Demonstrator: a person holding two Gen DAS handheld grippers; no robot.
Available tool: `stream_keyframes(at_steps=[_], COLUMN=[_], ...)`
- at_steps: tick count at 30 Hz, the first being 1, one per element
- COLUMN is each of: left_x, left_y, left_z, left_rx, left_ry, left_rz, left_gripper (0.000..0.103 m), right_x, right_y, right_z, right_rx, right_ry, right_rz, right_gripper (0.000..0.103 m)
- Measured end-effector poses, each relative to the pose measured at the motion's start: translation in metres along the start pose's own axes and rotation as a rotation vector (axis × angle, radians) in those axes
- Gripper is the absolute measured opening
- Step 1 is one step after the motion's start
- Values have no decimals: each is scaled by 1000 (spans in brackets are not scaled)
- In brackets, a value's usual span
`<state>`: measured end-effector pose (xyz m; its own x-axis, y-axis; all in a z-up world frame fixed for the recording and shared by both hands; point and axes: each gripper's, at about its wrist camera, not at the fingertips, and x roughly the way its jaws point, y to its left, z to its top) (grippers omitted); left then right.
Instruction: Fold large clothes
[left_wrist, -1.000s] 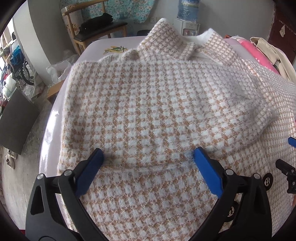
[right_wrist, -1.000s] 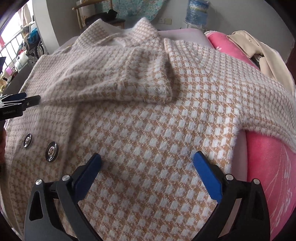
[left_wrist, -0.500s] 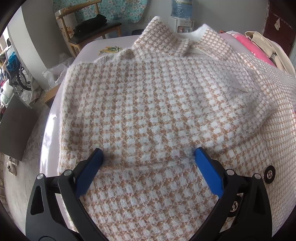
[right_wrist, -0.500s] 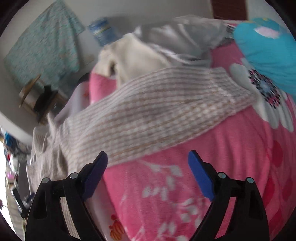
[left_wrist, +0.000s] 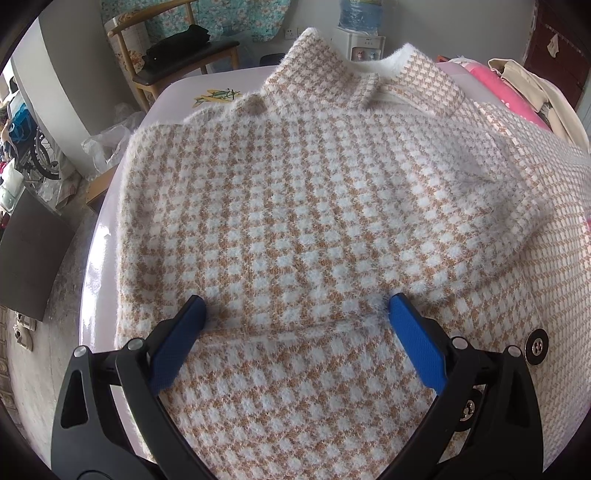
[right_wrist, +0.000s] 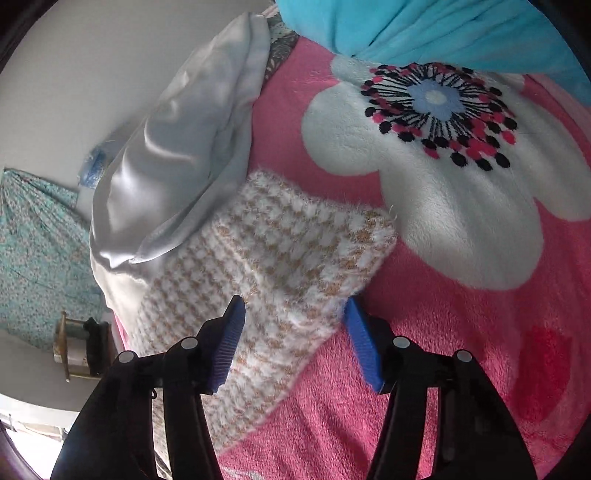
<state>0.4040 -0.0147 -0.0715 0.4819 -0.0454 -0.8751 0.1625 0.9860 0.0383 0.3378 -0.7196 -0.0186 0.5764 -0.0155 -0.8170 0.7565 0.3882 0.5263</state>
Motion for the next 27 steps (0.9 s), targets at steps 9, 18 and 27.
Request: stream_keyframes(at_steps=[9,18,27], left_x=[1,1,-7], left_y=[0,1,7], left_z=[0,1,2], left_rx=[-8,-10,-31], left_ry=[-1,-7,-3], left_rz=[8,5,-20], left_gripper=[96,96,96], right_x=[-23,-135,-197], right_y=[3,98,257], right_z=[-4,-39,-122], right_rx=[-82,-383,-715], right_ry=[-86,-285,-347], right_rz=[3,80,226], right_gripper=[24,23,22])
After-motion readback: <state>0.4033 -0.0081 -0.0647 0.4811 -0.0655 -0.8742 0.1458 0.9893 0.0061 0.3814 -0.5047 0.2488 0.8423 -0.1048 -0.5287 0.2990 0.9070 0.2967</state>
